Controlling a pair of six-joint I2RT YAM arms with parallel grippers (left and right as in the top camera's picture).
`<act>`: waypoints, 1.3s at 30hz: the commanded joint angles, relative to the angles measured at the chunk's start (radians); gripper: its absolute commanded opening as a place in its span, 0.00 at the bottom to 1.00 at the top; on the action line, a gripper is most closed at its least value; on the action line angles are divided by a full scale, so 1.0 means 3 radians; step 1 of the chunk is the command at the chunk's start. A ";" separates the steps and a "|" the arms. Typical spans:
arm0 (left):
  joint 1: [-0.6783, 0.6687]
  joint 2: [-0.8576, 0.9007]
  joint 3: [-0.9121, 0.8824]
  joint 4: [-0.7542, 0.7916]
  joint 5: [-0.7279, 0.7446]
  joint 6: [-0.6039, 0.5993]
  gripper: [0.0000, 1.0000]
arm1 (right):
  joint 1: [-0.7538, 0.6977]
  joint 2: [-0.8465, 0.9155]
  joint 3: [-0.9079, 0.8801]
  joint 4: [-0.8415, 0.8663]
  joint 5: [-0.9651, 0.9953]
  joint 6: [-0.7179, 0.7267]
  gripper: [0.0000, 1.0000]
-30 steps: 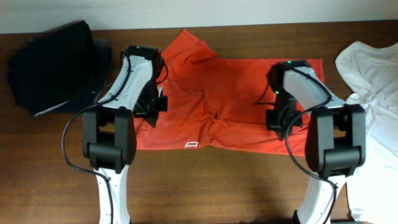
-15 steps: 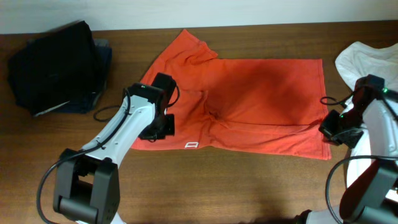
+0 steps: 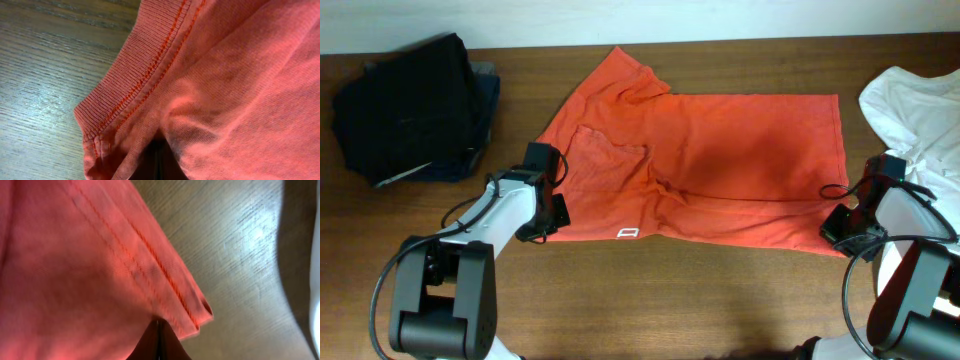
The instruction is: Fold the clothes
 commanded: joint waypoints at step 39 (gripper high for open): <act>0.0422 -0.0821 0.1144 -0.0676 0.0200 -0.0031 0.99 | 0.2988 0.0810 0.0979 0.0266 -0.0323 -0.0963 0.04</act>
